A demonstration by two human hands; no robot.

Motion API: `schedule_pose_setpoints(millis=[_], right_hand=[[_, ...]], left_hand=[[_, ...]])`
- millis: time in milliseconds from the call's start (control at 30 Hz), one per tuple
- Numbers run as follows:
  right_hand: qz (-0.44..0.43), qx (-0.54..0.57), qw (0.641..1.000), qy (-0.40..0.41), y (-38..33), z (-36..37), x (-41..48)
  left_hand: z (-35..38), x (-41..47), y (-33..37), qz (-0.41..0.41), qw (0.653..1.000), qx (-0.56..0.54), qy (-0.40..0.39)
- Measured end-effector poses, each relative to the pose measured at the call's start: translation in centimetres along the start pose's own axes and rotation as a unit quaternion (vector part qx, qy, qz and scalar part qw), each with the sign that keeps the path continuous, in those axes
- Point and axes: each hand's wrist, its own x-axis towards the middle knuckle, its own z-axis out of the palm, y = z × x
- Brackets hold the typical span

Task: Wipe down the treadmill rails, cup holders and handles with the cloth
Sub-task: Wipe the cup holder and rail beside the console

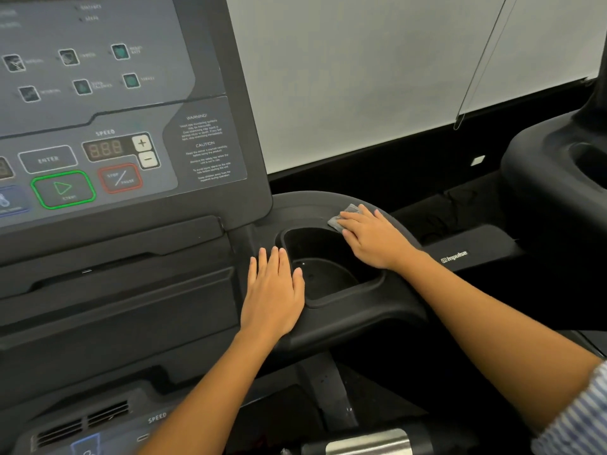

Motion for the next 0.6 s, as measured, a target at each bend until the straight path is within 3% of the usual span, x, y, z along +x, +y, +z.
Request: schedule_pose_setpoints(millis=[267, 433, 600], right_hand=[[-0.070, 0.060, 0.995, -0.039, -2.5, 0.4, 4.5], [-0.087, 0.202, 0.966, 0.139, -2.2, -0.6, 1.7], [-0.195, 0.043, 0.976, 0.087, -4.4, 1.7, -0.6]], left_hand=[[-0.2, 0.0, -0.2, -0.008, 0.997, -0.067, 0.031], [-0.1, -0.3, -0.4, -0.016, 0.992, -0.109, 0.068], [0.0, -0.1, -0.4, -0.012, 0.990, -0.124, 0.062]])
